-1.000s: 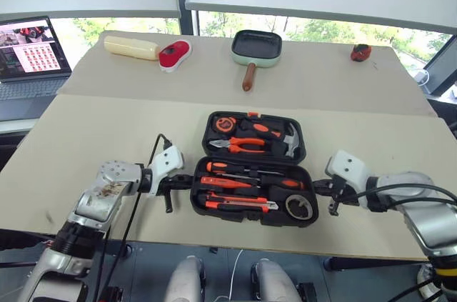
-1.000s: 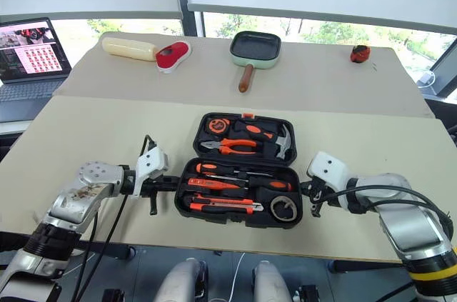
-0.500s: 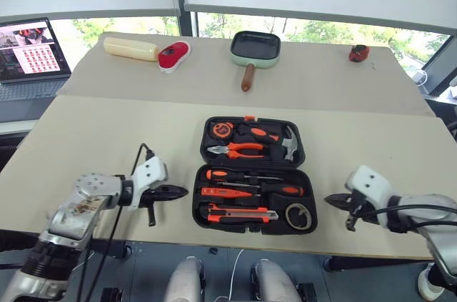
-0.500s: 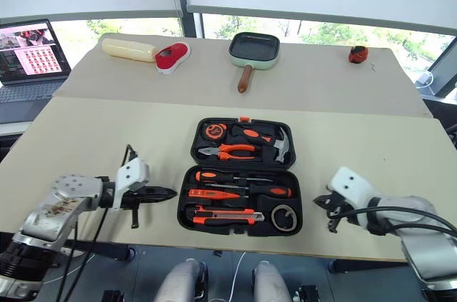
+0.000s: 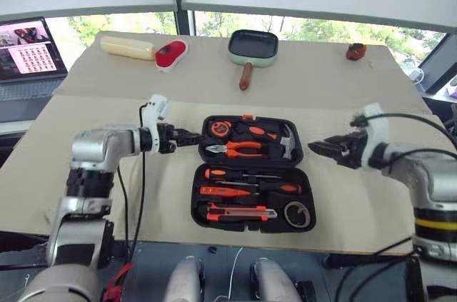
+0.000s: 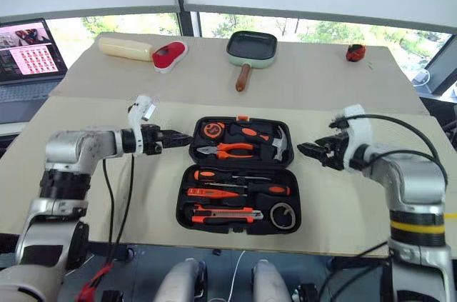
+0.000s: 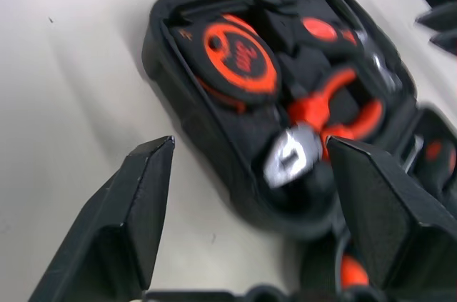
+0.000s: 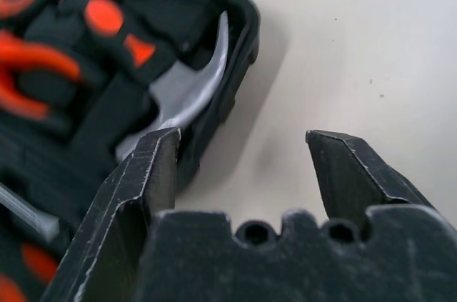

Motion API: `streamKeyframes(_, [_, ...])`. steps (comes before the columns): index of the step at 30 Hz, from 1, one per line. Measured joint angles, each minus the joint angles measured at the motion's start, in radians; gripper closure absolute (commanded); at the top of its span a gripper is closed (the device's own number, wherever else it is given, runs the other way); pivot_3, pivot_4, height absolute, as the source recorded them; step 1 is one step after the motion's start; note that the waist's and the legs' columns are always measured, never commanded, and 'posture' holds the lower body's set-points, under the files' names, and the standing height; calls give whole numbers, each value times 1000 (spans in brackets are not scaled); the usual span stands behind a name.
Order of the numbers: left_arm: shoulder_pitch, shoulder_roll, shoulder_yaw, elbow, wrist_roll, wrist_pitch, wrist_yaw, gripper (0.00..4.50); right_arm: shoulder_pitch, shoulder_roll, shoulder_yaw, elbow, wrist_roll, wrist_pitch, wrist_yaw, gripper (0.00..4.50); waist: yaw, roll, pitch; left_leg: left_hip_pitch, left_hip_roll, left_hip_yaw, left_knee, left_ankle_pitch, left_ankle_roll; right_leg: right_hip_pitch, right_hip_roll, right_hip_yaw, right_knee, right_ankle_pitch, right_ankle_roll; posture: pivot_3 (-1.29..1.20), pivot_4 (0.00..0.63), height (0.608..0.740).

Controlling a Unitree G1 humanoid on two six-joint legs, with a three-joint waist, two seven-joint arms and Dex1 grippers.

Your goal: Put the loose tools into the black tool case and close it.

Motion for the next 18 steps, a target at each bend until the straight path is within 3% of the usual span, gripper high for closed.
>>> streamKeyframes(4, [-11, -23, -1, 54, 5, -1, 37, 1074, -64, 31, 28, 83, -12, 26, -53, 1375, 2, 0, 0, -4, 0, 0, -2, 0, 0, -4, 0, 0, 0, 0, 0, 0, 150, 740])
streamKeyframes(7, [-4, -32, 0, 67, 7, -5, 62, 1863, -93, 43, 45, 153, -27, 18, -74, 2153, 4, 0, 0, -10, -1, 1, -1, 1, -1, -13, -2, 1, 7, 0, 0, 0, 150, 740])
streamKeyframes(14, [20, -44, 15, 23, -1, -22, 67, 4435, -96, 49, 77, 134, -18, 11, -72, 4485, 7, 1, -1, -7, -1, 1, -1, 2, -3, -11, -2, 1, 9, 0, 0, 0, 150, 740])
streamKeyframes(18, [37, -53, 29, -4, -6, -18, 77, 4475, -86, 54, 69, 95, -16, 34, -89, 4500, 8, 0, -1, -7, -1, 0, 1, 2, -3, -11, -2, 1, 11, 0, 0, 0, 150, 740])
